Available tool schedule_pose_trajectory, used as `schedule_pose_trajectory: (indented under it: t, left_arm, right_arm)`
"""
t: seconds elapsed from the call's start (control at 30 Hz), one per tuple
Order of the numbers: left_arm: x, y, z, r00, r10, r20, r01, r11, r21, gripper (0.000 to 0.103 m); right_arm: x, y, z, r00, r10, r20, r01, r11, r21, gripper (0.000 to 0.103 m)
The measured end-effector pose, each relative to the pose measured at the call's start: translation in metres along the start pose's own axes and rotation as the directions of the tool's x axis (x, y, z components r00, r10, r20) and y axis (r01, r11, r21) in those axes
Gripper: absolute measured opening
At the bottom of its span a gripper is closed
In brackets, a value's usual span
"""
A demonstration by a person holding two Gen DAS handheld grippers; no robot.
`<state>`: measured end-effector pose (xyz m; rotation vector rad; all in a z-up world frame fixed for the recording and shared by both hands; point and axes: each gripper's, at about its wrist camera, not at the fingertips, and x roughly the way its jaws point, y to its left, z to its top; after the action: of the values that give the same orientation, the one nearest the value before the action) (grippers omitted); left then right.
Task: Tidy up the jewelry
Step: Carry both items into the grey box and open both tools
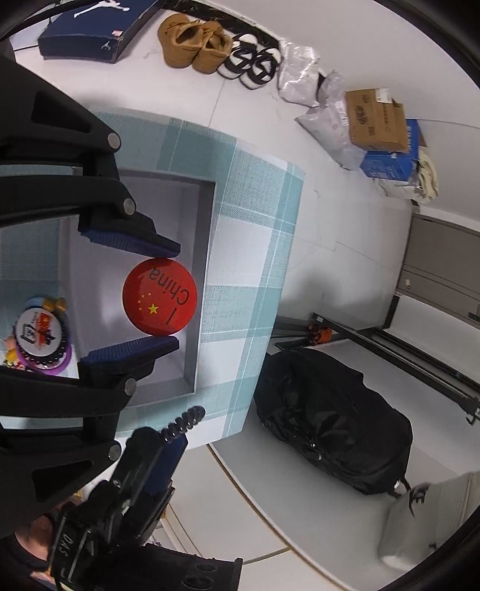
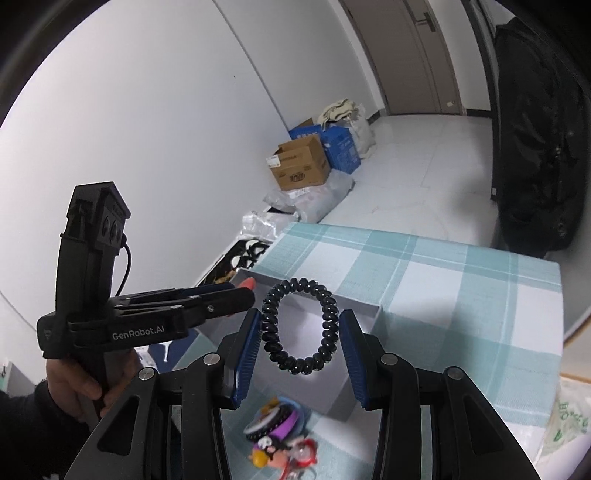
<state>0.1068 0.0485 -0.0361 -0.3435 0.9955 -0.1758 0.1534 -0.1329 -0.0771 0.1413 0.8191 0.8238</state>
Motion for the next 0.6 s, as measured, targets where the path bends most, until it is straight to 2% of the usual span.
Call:
schedule_pose_trajectory:
  t: [0.13, 0.27, 0.43, 0.5, 0.53, 0.6]
  left_arm:
    - [0.016, 0.005, 0.003, 0.998, -0.033, -0.061, 0.031, 0.999, -0.040, 0.038]
    - [0.024, 0.003, 0.008, 0.995, -0.053, -0.084, 0.047, 0.997, -0.066, 0.038]
    - [0.025, 0.004, 0.014, 0.991, -0.087, -0.099, 0.078, 0.993, -0.091, 0.039]
    - [0.025, 0.002, 0.014, 0.992, -0.085, -0.098, 0.076, 0.993, -0.091, 0.050]
    - [0.024, 0.003, 0.013, 0.993, -0.079, -0.092, 0.071, 0.993, -0.089, 0.058]
    - [0.022, 0.004, 0.013, 0.993, -0.086, -0.081, 0.078, 0.992, -0.096, 0.060]
  right_arm:
    - [0.013, -0.003, 0.002, 0.999, 0.001, -0.032, -0.001, 1.000, -0.016, 0.042]
    - [0.025, -0.002, 0.001, 0.998, -0.002, -0.064, -0.001, 0.999, -0.050, 0.042]
    - [0.031, -0.002, 0.002, 0.997, -0.035, -0.075, 0.029, 0.996, -0.081, 0.054]
    - [0.027, -0.005, 0.002, 0.997, -0.034, -0.068, 0.029, 0.997, -0.072, 0.057]
    - [0.024, -0.005, 0.002, 0.998, -0.034, -0.061, 0.030, 0.997, -0.067, 0.064]
    - [0.015, -0.008, 0.001, 0.999, -0.022, -0.037, 0.020, 0.998, -0.056, 0.069]
